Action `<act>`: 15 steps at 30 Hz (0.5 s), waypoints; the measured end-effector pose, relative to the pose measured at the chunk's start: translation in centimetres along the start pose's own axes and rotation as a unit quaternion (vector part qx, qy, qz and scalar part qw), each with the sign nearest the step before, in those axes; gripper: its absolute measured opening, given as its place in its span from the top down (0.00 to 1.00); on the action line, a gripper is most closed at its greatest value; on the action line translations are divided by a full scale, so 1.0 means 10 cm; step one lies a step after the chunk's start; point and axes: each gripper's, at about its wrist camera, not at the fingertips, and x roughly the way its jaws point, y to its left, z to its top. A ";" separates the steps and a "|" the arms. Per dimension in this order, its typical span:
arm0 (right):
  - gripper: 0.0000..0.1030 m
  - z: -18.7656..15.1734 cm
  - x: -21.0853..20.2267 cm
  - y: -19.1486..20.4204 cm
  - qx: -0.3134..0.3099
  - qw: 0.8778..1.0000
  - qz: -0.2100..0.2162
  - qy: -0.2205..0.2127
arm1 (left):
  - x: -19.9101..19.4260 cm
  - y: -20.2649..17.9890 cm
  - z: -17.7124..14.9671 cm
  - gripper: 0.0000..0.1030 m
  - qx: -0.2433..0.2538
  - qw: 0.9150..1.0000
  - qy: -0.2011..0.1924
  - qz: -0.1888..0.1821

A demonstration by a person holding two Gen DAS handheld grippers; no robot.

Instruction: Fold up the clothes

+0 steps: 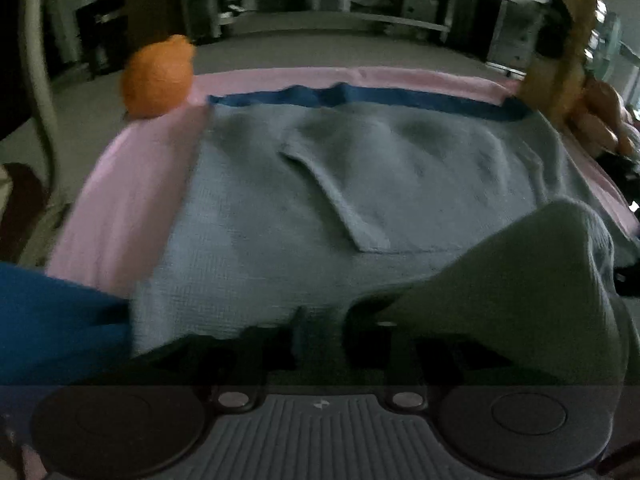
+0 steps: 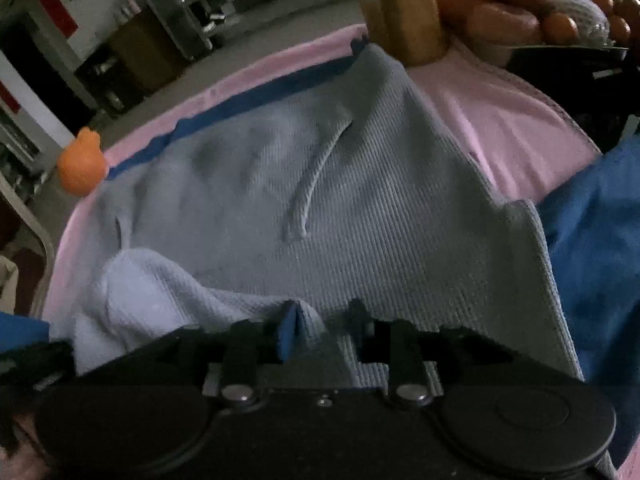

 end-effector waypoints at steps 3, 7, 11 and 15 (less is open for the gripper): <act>0.52 -0.01 -0.24 -0.07 0.029 0.999 -0.021 -0.006 | -0.20 0.19 0.03 0.57 -0.035 0.999 0.010 -0.004; 0.48 -0.10 -0.84 -0.32 0.090 0.995 0.028 -0.026 | -0.63 0.39 0.02 0.61 -0.069 0.998 0.002 -0.011; 0.46 -0.25 -1.22 -0.61 0.141 0.980 0.127 -0.064 | -1.00 0.30 -0.16 0.61 -0.033 0.998 -0.053 -0.022; 0.46 -0.24 -1.07 -0.71 0.163 0.970 0.170 -0.056 | -0.82 0.03 -0.19 0.63 0.024 0.998 -0.065 0.009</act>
